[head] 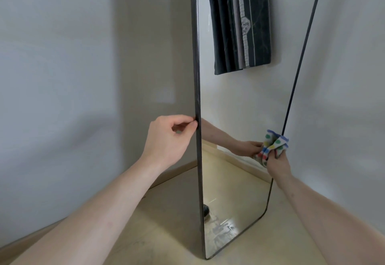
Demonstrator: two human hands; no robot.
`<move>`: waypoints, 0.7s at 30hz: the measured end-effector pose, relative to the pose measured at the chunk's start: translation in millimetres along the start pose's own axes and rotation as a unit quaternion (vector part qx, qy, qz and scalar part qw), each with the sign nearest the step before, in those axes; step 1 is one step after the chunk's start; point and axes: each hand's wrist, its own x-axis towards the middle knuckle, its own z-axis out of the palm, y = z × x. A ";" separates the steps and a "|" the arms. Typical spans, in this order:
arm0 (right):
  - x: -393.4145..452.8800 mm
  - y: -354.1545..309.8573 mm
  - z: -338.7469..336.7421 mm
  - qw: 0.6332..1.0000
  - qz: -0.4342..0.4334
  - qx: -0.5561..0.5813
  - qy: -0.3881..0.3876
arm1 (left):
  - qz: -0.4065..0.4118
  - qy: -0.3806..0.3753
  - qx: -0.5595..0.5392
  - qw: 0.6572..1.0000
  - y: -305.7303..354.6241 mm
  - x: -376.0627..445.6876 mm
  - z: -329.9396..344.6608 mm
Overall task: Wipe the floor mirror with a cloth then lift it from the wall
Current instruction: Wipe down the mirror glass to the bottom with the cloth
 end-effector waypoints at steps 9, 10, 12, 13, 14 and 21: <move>-28.7 -21.5 14.1 0.998 0.057 0.012 -0.017 | -0.012 0.007 -0.014 1.000 -0.4 -1.0 2.3; -40.2 -28.5 16.0 0.998 0.059 0.007 -0.018 | -0.012 0.008 -0.015 1.000 0.3 -2.0 2.9; -68.5 -42.0 20.0 0.997 0.064 0.015 -0.033 | -0.013 0.009 -0.017 1.000 1.5 -4.6 3.1; -84.2 -48.4 21.8 0.997 0.064 0.027 -0.046 | -0.014 0.009 -0.018 1.000 1.7 -5.4 3.0; -101.0 -55.0 23.7 0.996 0.057 0.037 -0.063 | -0.016 0.009 -0.019 1.000 2.3 -6.5 2.9; -198.8 -81.3 47.2 0.979 0.052 0.084 -0.178 | -0.011 0.007 -0.016 1.000 5.9 -10.0 2.2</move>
